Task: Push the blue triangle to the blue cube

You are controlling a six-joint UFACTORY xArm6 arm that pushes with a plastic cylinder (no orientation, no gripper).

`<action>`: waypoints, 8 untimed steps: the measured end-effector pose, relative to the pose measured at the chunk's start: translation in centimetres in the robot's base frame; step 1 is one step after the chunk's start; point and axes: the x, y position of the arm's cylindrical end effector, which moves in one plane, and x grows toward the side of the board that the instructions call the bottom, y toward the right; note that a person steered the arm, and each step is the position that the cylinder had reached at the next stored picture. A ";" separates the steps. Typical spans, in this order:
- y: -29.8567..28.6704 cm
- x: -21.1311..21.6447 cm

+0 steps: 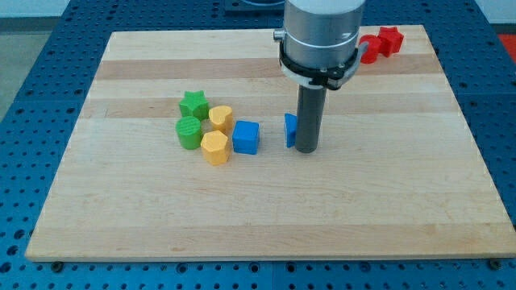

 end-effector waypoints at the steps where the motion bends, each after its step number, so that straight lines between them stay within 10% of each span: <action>1: 0.2 -0.9; 8: 0.2 -4.4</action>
